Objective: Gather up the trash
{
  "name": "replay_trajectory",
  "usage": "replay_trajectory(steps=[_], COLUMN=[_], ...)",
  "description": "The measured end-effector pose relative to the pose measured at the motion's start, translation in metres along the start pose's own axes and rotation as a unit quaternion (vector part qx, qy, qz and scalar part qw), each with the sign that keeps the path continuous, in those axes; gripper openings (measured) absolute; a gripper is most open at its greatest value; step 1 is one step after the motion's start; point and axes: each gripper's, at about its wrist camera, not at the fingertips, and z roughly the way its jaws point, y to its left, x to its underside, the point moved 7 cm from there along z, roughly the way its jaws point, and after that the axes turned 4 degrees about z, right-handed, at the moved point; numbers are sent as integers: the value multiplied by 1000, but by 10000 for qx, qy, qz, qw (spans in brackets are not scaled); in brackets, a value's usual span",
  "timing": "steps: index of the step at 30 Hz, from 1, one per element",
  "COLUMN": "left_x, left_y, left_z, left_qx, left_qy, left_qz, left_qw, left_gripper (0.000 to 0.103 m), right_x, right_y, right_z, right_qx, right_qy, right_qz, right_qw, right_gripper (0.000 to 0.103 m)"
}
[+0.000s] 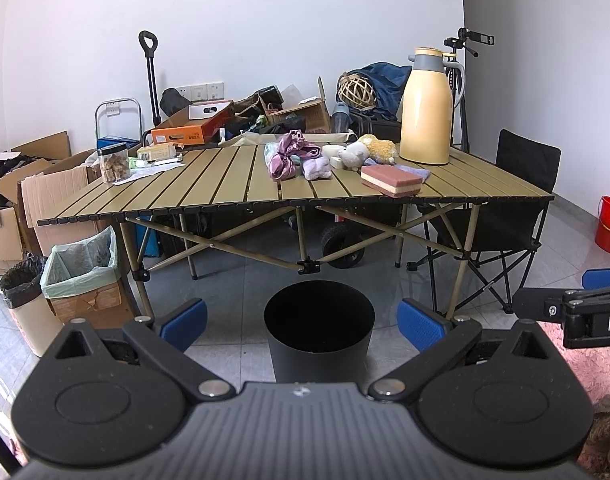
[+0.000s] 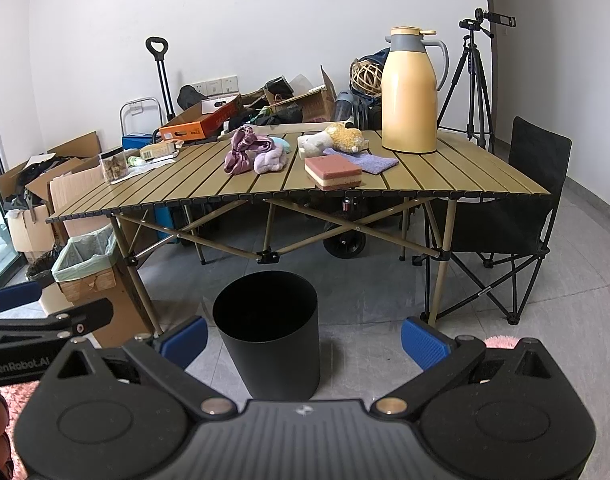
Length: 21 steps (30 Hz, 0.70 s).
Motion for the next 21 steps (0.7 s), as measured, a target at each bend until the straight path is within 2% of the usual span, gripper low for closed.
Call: replay_trajectory(steps=[21], left_x=[-4], left_y=[4], left_z=[-6], left_qx=[-29], left_qy=[-46], left_qz=[-4], left_qw=[10000], left_gripper=[103], right_x=[-5], right_y=[-5], right_z=[-2], right_qx=[8], right_qy=[-35], right_qz=[17], right_qw=[10000], right_gripper=[103])
